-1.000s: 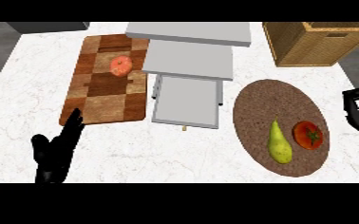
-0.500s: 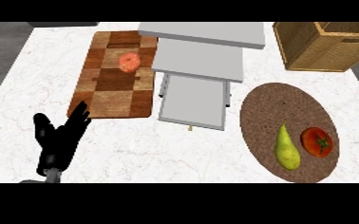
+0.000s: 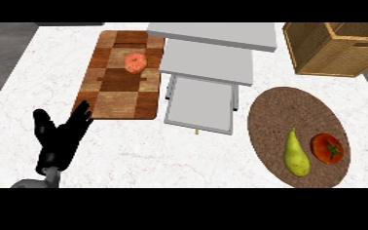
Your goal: Pick the tomato from the placemat and place it in the tiered shelf
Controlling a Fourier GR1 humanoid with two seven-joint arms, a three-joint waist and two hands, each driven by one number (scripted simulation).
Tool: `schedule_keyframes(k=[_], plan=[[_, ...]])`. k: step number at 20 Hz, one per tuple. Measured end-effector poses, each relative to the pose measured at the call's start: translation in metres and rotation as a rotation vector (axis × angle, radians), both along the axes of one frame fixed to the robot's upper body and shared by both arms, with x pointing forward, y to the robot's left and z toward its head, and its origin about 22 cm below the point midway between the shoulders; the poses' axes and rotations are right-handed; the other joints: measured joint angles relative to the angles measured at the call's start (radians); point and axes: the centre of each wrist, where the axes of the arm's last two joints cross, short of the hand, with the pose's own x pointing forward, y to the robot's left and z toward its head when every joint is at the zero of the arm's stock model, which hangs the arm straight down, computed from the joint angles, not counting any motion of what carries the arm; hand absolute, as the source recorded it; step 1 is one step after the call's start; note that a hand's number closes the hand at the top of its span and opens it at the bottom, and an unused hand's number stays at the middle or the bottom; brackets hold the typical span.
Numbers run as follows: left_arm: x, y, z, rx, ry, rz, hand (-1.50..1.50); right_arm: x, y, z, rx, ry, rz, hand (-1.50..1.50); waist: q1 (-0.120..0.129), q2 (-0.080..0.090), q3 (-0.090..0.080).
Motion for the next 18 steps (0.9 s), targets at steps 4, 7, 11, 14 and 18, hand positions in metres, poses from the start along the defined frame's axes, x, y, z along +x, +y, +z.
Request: schedule_keyframes(k=[4,7,11,14,18], plan=[[0.002,0.001,-0.002,0.003,0.005,0.002,0.0,0.006,0.026,0.02,-0.066,0.073,0.008,-1.5,-0.002,-0.001,-0.002],[0.007,0.003,0.0,0.008,0.006,0.007,0.0,0.016,0.053,0.025,-0.098,0.099,-0.041,-1.5,0.001,0.0,-0.002],[0.006,0.0,-0.004,0.004,-0.004,-0.003,0.0,0.03,0.087,0.037,-0.142,0.138,-0.115,-1.5,0.007,0.0,-0.001],[0.004,0.0,-0.006,0.001,-0.011,-0.012,0.0,0.042,0.106,0.043,-0.184,0.178,-0.155,-1.5,0.012,0.001,-0.001],[0.007,-0.001,-0.004,-0.004,-0.009,-0.011,0.0,0.054,0.132,0.043,-0.223,0.256,-0.176,-1.5,0.014,0.002,0.0]])
